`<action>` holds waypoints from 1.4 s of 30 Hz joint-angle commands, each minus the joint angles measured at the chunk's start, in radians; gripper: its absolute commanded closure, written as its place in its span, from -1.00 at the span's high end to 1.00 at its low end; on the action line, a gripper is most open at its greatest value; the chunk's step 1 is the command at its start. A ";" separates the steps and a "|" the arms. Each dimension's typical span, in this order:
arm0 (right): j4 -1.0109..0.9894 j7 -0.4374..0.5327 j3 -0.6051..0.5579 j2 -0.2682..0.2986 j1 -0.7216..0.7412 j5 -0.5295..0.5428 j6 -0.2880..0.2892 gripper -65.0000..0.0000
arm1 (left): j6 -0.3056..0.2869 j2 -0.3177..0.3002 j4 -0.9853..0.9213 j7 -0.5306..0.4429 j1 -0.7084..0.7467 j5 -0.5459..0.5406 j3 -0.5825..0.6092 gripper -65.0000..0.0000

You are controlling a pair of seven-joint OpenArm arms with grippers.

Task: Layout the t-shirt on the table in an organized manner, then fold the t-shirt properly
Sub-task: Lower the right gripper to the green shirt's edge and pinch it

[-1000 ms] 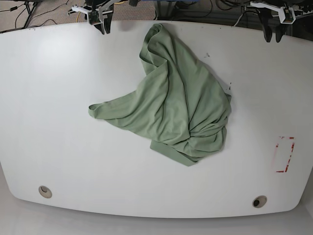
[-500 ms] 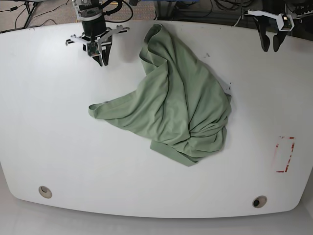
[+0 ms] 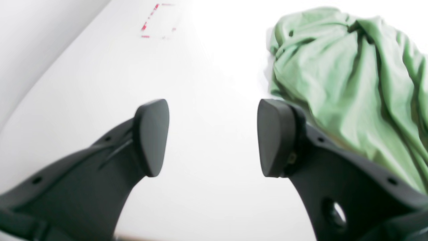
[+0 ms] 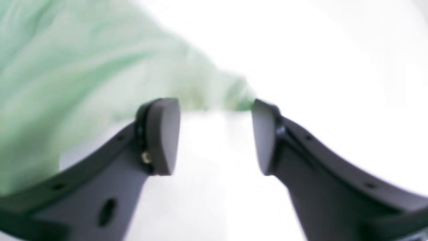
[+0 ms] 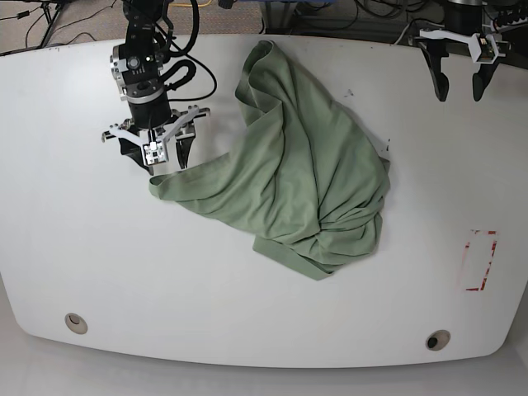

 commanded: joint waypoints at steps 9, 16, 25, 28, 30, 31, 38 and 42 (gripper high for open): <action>-0.137 -0.167 0.000 0.054 0.262 0.012 -0.005 0.73 | 0.002 -0.006 0.019 0.007 -0.002 -0.001 -0.007 0.21; -0.280 -0.177 0.003 0.054 0.354 0.012 -0.005 0.73 | 0.002 -0.006 0.017 0.007 -0.001 -0.001 -0.013 0.21; -0.428 -0.171 0.004 0.053 0.399 0.013 -0.005 0.73 | 0.002 -0.006 0.016 0.007 -0.001 -0.001 -0.013 0.21; -0.465 -0.164 0.004 0.053 0.405 0.015 -0.005 0.73 | 0.002 -0.006 0.016 0.007 -0.001 -0.001 -0.013 0.21; -0.479 -0.142 0.004 0.053 0.403 0.038 -0.005 0.73 | 0.002 -0.006 0.016 0.007 -0.001 -0.001 -0.013 0.21; -0.481 -0.136 0.004 0.054 0.400 0.052 -0.005 0.73 | 0.002 -0.006 0.016 0.007 -0.001 -0.001 -0.013 0.21; -0.525 -0.130 0.004 0.082 0.379 0.153 -0.005 0.72 | 0.002 -0.006 0.013 0.007 -0.001 -0.001 -0.013 0.21; -0.528 -0.128 0.006 0.090 0.368 0.191 -0.005 0.60 | 0.002 -0.006 0.013 0.007 -0.001 -0.001 -0.014 0.21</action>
